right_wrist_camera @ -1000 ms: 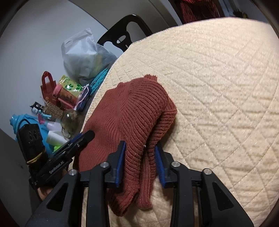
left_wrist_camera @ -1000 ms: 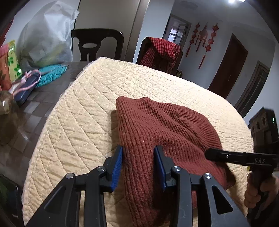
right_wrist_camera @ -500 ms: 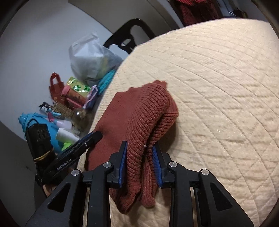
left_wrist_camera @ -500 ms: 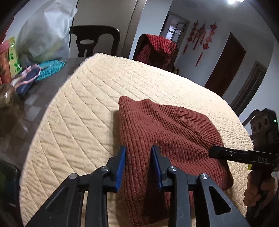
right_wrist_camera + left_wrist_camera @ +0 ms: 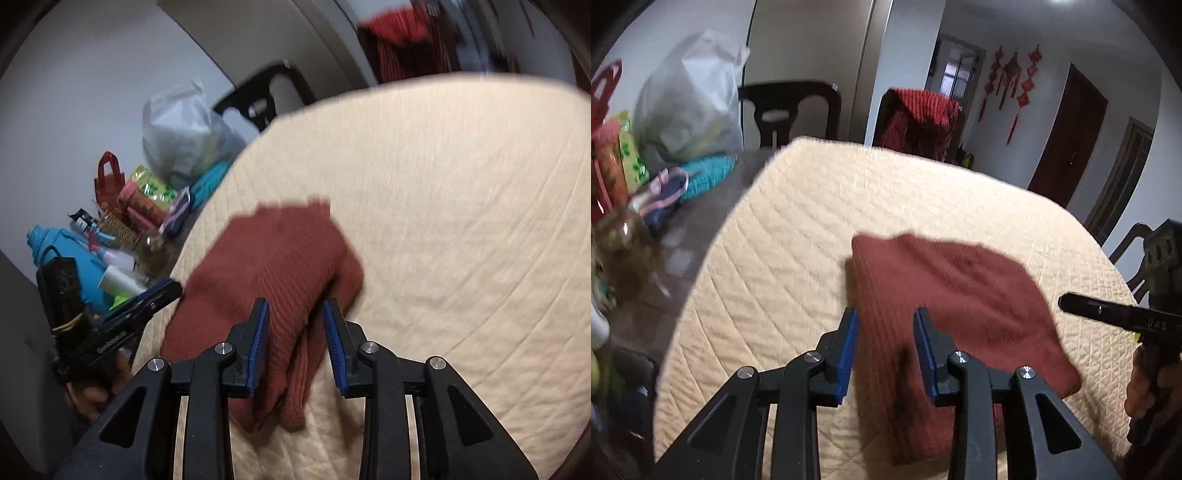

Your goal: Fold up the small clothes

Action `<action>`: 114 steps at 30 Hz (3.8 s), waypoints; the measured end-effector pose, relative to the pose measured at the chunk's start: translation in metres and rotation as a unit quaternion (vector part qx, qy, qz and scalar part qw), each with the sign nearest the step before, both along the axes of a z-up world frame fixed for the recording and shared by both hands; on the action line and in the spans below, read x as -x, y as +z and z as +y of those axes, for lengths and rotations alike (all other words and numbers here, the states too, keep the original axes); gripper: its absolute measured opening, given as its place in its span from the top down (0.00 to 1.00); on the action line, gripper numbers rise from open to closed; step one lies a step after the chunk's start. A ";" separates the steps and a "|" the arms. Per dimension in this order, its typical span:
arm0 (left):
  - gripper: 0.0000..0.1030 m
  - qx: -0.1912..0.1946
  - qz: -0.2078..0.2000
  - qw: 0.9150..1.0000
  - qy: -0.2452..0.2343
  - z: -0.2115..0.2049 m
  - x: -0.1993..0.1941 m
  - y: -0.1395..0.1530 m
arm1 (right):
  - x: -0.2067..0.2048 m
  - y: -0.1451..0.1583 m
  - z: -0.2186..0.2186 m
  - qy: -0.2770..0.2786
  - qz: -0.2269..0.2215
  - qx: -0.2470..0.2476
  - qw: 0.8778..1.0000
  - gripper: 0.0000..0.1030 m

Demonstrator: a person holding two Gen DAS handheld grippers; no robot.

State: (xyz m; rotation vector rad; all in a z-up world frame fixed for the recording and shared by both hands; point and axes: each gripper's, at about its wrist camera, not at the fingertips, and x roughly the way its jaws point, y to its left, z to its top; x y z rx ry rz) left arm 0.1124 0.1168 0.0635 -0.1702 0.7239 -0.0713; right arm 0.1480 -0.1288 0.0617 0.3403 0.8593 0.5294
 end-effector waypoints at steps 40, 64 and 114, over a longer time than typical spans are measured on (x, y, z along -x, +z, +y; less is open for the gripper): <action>0.73 -0.058 -0.008 0.998 -0.021 -0.044 0.046 -0.029 | 0.035 -0.046 0.049 0.102 -0.049 0.160 0.981 0.74; 0.70 -0.069 0.038 0.997 0.022 -0.045 0.085 -0.037 | 0.092 -0.045 0.031 0.092 -0.031 0.194 0.976 0.69; 0.29 -0.088 0.081 0.991 0.056 -0.041 0.092 -0.054 | 0.099 -0.051 0.043 0.093 -0.053 0.247 0.963 0.56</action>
